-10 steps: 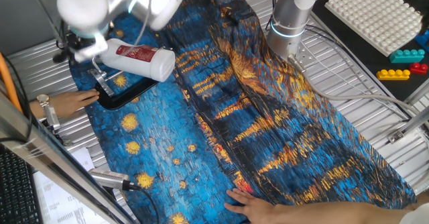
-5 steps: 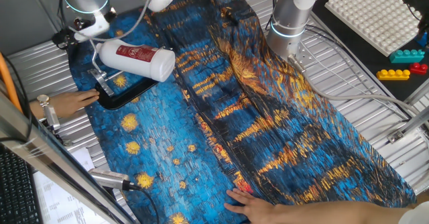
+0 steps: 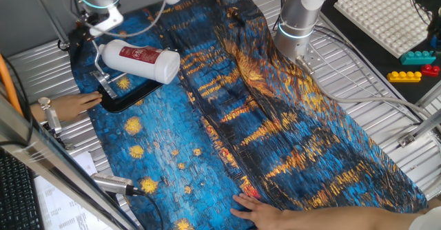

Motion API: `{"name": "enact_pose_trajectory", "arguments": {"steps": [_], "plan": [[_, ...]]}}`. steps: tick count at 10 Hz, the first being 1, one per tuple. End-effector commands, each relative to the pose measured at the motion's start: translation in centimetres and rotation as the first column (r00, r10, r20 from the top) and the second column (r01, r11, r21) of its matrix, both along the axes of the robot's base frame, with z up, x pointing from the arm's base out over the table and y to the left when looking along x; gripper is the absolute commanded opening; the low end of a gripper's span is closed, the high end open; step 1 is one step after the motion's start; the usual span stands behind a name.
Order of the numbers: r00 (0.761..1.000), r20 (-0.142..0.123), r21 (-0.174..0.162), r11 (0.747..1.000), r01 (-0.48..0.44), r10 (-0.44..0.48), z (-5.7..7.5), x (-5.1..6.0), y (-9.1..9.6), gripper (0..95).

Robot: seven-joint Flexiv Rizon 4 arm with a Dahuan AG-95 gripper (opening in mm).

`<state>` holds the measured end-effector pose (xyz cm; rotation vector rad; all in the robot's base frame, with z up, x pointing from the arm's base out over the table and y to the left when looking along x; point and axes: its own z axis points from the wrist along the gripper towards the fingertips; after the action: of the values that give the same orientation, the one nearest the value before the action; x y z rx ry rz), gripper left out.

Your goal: Push down the lever

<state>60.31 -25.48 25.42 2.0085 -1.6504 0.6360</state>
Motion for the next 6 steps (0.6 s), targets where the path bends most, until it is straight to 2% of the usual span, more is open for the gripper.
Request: {"name": "enact_pose_trajectory", "arguments": {"steps": [1, 6], "plan": [[1.0, 0.012, 0.014, 1.0, -0.01, 0.01, -0.2, 0.8, -0.9, 0.0], [1.0, 0.0, 0.022, 0.999, -0.026, 0.026, 1.0, 2.6, -1.1, 0.0]]}}
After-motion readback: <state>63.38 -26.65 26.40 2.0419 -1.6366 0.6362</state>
